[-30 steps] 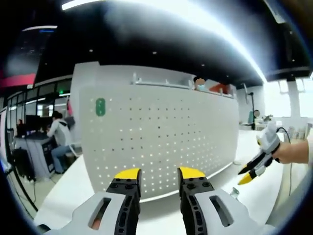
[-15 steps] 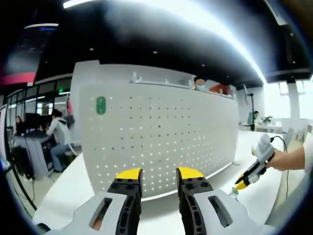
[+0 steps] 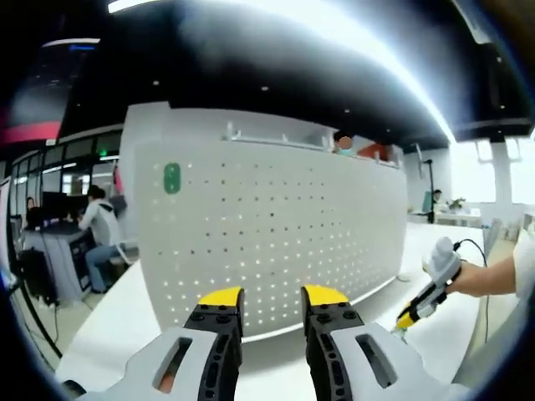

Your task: Insert the hook assembly into the mounting plate slot until the hook locks in place.

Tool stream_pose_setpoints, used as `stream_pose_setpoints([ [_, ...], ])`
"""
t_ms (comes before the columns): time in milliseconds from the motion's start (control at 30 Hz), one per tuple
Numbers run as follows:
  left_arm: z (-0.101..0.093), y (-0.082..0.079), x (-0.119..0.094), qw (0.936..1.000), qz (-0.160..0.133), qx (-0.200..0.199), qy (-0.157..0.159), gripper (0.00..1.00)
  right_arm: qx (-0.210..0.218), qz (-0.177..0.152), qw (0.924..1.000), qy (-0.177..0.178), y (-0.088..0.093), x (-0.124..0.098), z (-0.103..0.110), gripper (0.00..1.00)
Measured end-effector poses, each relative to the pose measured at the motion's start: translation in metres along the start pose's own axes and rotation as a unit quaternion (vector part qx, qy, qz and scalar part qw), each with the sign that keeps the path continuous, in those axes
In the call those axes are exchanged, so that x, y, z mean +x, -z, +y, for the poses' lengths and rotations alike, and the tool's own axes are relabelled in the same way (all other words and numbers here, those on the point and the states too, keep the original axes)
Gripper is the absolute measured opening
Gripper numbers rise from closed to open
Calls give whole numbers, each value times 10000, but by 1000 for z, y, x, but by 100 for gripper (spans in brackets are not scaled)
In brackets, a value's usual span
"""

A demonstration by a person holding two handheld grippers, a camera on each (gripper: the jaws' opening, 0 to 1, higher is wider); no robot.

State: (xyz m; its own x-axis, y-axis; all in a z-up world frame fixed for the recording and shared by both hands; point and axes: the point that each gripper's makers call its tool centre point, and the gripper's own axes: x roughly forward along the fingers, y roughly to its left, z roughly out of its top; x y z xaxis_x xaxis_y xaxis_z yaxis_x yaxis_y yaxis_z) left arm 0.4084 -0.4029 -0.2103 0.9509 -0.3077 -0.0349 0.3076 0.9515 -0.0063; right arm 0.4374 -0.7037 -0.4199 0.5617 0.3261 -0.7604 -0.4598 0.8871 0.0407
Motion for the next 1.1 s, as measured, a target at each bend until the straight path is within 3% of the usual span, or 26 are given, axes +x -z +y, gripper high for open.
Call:
stream_pose_setpoints([
  [333, 0, 2, 1, 10000, 32, -12, 6, 28, -235, 72, 9997, -59, 2, 2, 2, 5],
  [1100, -1, 2, 1, 10000, 24, -6, 48, 27, -864, 254, 9959, 65, 1, -1, 4, 0],
])
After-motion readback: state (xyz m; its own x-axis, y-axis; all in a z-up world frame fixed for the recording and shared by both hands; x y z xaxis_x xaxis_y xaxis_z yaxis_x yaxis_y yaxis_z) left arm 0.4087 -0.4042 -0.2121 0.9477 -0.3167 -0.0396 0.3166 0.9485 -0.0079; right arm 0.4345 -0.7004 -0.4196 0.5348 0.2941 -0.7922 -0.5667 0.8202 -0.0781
